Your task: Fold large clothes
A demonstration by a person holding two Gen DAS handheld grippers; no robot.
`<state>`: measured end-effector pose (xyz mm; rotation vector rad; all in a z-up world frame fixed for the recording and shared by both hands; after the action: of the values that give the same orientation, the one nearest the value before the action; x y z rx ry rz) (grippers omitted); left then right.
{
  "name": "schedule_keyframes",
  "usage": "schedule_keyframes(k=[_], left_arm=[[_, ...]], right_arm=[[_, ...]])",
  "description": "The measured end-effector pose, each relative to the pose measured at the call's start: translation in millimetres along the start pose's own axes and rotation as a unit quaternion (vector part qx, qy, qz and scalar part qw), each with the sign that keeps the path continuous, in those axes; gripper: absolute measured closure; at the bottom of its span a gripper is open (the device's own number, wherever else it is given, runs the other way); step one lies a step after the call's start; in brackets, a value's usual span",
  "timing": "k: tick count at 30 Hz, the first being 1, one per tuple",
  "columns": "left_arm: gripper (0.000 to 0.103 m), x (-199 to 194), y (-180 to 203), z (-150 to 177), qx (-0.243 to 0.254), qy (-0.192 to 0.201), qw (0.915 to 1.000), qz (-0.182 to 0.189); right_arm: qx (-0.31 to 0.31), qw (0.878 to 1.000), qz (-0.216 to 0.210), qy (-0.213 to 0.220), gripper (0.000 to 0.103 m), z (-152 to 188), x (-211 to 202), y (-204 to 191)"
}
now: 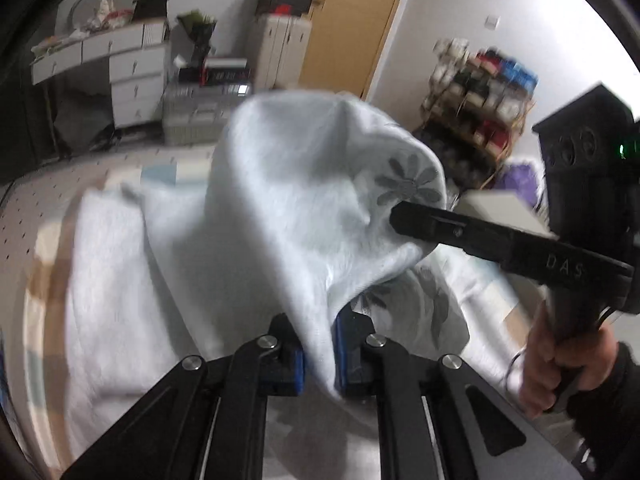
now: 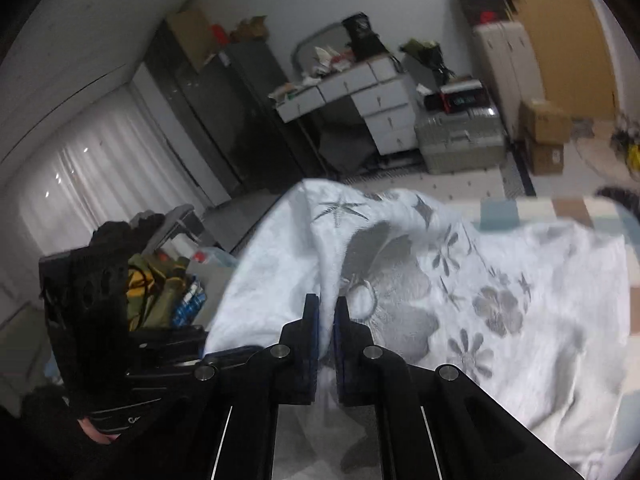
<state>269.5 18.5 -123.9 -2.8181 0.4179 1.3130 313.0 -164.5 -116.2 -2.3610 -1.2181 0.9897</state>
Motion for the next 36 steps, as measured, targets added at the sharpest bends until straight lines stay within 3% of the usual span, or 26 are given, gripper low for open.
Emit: schedule_keyframes(k=[3,5,8,11,13,14,15,16,17,19,20,21,23,24,26,28,30,34,36], left_arm=[[0.087,40,-2,48,0.024,-0.071,0.9961,-0.047],[0.083,34,-8,60,0.016,-0.054,0.9978,-0.036],[0.082,15,-15,57,-0.004,-0.072,0.9973,-0.015],[0.082,-22,-27,40,-0.017,-0.062,0.9978,-0.015],[0.068,-44,-29,23,-0.017,-0.018,0.9996,-0.013],[0.048,-55,-28,3,-0.008,0.017,0.9997,-0.013],[0.036,-60,-27,-12,-0.002,0.045,0.9989,-0.016],[0.035,-56,-28,-24,0.004,0.065,0.9977,-0.02],[0.035,-42,-27,-42,0.012,0.074,0.9969,-0.025],[0.036,-10,-29,-63,0.005,0.04,0.999,-0.017],[0.043,12,-34,-64,-0.012,0.013,0.9997,-0.015],[0.066,27,-44,-59,-0.028,-0.021,0.9993,-0.015],[0.089,79,-56,-27,-0.068,-0.133,0.9868,-0.063],[0.089,93,-59,-10,-0.072,-0.162,0.9813,-0.075],[0.086,87,-53,7,-0.033,-0.116,0.9876,-0.1],[0.086,85,-50,11,-0.021,-0.106,0.9874,-0.116],[0.086,78,-51,12,-0.03,-0.115,0.9857,-0.12],[0.082,28,-40,2,-0.04,-0.086,0.991,-0.095],[0.057,-6,-32,11,-0.037,-0.06,0.9945,-0.078]], right_arm=[[0.014,0.996,0.044,-0.08,0.097,50,25,22],[0.058,0.987,0.058,-0.137,0.096,81,35,43],[0.105,0.985,0.039,-0.131,0.098,93,26,53],[0.078,0.986,0.052,-0.139,0.091,85,13,45],[0.047,0.992,0.048,-0.109,0.088,71,-5,31],[0.036,0.995,0.045,-0.086,0.084,59,-14,25],[0.024,0.998,0.041,-0.052,0.072,42,-25,17],[0.014,0.999,0.037,-0.032,0.059,29,-30,12],[0.003,0.999,0.04,-0.02,0.056,16,-31,6],[-0.015,0.999,0.052,-0.002,0.057,-5,-22,4],[-0.02,0.998,0.055,-0.003,0.057,-14,-7,5],[-0.021,0.997,0.073,-0.01,0.057,-23,7,14],[-0.015,0.992,0.116,-0.045,0.057,-20,41,30],[-0.006,0.985,0.145,-0.097,0.059,-8,67,48],[0.008,0.969,0.176,-0.171,0.059,32,94,73],[-0.029,0.971,0.186,-0.147,0.06,37,84,70],[-0.019,0.967,0.193,-0.163,0.06,38,74,66],[0.019,0.98,0.153,-0.123,0.057,40,11,43],[0.035,0.989,0.113,-0.089,0.052,40,-33,21]])
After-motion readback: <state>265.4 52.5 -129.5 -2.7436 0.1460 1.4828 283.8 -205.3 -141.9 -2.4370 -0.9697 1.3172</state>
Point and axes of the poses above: each gripper's, at about its wrist camera, not at the fingertips, and x roughly the way its jaws point, y to its right, z to its underside, the point moved 4 cm from there along x, roughly the way its jaws point, and after that the axes turned 8 degrees about -z, right-handed, at the moved point
